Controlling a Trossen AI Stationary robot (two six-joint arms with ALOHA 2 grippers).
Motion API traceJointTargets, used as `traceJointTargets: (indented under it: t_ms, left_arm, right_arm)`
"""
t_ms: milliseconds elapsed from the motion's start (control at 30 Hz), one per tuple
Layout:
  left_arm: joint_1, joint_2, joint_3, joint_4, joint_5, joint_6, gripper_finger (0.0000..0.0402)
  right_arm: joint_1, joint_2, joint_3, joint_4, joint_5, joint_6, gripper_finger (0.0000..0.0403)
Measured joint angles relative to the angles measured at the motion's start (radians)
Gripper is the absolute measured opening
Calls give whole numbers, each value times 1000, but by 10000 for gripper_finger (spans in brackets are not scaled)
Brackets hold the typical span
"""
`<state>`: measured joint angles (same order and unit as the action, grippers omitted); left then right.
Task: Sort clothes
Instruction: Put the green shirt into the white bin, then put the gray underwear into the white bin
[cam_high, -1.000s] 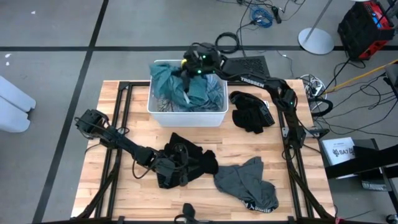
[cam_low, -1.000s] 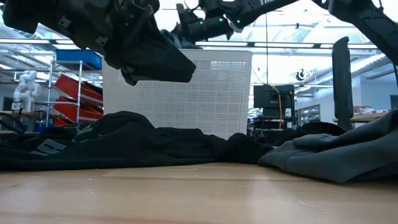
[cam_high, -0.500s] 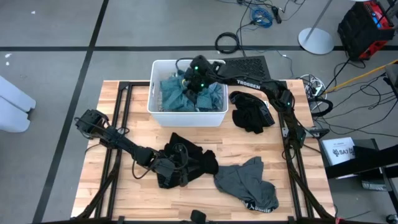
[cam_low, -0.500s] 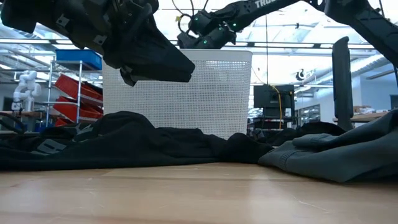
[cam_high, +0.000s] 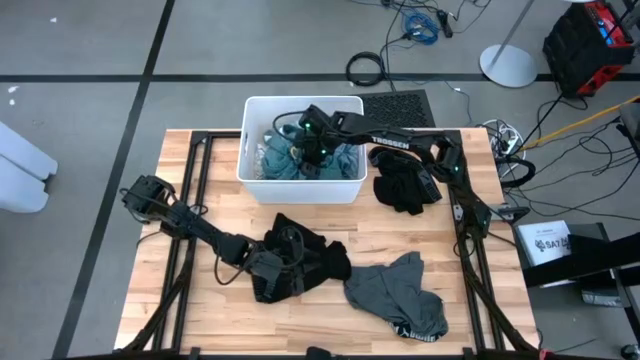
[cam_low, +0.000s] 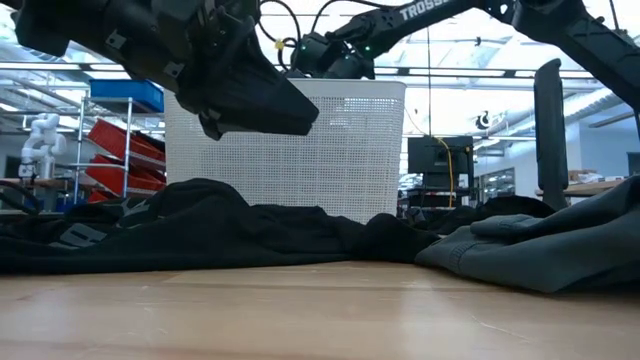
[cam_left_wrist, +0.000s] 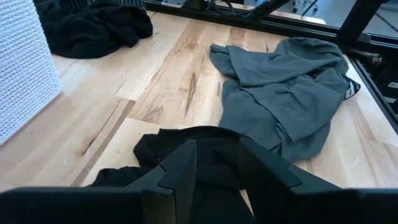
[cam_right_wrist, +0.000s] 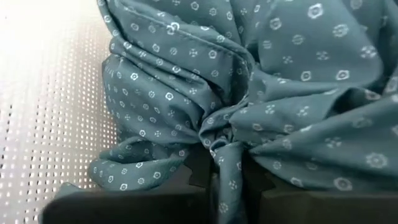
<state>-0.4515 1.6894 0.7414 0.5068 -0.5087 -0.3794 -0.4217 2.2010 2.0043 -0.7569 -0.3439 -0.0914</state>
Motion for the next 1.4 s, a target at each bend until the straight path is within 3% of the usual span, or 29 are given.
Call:
traceJointTargets:
  t_ms: [400, 600, 800, 1067, 1400]
  left_arm:
    - [0, 0, 0, -5, 4, -7, 130]
    - [-1, 0, 0, -21, 4, -8, 130]
    - [-1, 0, 0, -19, 5, -8, 130]
    - [-2, 0, 0, -19, 7, -7, 130]
    - [0, 0, 0, -18, 6, 1, 130]
  right_arm:
    - [4, -144, -2, 8, 6, -29, 190]
    - [2, -254, -2, 10, 5, -29, 242]
    - [2, -396, -2, -45, 4, -17, 258]
    - [31, -575, -1, -347, 1, 27, 258]
    - [231, -644, -1, -714, -2, 150, 258]
